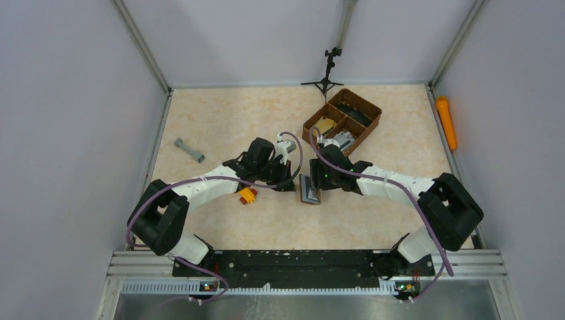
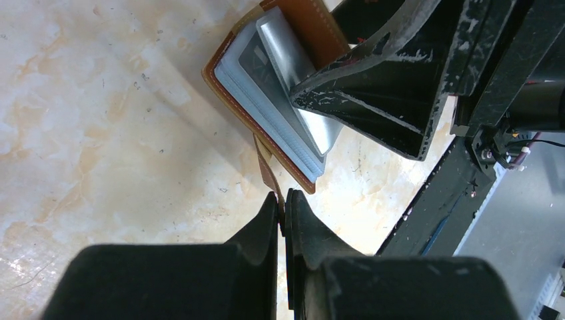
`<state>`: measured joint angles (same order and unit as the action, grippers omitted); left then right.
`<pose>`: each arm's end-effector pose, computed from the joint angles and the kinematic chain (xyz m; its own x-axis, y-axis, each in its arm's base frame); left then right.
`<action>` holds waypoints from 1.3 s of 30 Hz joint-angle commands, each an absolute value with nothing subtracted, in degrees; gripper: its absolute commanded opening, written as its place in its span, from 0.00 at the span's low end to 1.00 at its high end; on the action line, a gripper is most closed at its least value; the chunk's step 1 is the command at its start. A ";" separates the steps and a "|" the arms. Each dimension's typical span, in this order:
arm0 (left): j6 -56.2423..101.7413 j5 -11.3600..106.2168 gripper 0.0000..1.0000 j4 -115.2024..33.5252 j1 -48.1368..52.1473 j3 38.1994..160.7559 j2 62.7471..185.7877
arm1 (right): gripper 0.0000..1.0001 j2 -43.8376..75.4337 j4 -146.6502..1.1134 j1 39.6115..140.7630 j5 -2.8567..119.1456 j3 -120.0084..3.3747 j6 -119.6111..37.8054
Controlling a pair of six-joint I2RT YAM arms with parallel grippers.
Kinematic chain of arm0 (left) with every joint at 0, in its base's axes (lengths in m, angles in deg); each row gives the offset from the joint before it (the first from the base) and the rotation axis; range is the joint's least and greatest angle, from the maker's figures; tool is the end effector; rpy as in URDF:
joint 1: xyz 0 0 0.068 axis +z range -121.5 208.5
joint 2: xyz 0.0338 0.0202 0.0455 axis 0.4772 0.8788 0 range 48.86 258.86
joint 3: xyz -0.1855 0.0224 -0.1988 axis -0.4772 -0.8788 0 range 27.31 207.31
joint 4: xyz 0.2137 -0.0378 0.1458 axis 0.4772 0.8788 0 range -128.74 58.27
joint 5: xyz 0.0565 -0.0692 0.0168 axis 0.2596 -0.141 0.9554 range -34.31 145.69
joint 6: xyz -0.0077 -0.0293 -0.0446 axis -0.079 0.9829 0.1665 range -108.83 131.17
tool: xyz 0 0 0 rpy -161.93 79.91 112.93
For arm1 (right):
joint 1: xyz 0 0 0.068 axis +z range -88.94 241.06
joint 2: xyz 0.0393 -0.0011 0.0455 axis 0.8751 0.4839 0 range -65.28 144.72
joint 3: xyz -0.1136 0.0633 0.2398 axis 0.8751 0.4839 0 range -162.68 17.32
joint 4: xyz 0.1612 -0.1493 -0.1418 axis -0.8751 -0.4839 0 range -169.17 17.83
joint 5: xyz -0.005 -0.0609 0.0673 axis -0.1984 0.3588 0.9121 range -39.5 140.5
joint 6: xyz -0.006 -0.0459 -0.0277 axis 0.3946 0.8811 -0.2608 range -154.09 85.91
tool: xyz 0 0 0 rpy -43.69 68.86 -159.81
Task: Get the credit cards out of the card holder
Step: Open the card holder at the center of the board.
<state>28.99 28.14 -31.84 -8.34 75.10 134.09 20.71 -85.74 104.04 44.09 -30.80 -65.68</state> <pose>0.2339 -0.1959 0.2015 -0.7762 0.2425 -0.5820 0.5871 0.6148 -0.5267 0.2221 0.2016 0.1883 -0.8156 -0.0484 -0.5767 -0.2340 0.9390 0.2521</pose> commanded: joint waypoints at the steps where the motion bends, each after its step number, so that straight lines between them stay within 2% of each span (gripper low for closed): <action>1: 28.07 28.82 0.04 -32.84 -8.24 76.31 132.77 | 0.48 20.82 -86.41 103.59 42.14 -32.68 -64.82; 3: 28.05 29.04 0.04 -32.53 -8.24 76.58 133.12 | 0.39 20.60 -86.43 103.52 41.82 -32.27 -64.54; 6: 27.90 29.86 0.04 -31.75 -8.26 76.94 134.00 | 0.37 20.55 -87.40 103.27 40.73 -32.02 -64.07; 14: 27.69 32.82 0.02 -29.12 -8.20 78.59 136.46 | 0.52 17.86 -88.65 101.88 38.37 -27.39 -62.40; 18: 27.63 33.04 0.02 -28.98 -8.17 78.66 136.58 | 0.70 16.51 -89.26 101.34 36.80 -25.21 -62.23; 20: 27.63 33.02 0.02 -28.98 -8.15 78.64 136.58 | 0.76 15.50 -89.34 101.16 36.28 -24.24 -62.37; 27: 27.44 33.57 0.02 -28.60 -8.16 78.79 136.55 | 0.80 12.19 -91.12 100.64 35.39 -22.77 -62.30; 34: 27.25 34.00 0.02 -28.23 -8.20 78.85 136.52 | 0.92 7.79 -94.29 100.17 33.86 -21.70 -62.46; 39: 27.25 34.07 0.02 -28.25 -8.19 78.81 136.41 | 0.92 5.99 -96.93 99.99 32.89 -21.62 -63.05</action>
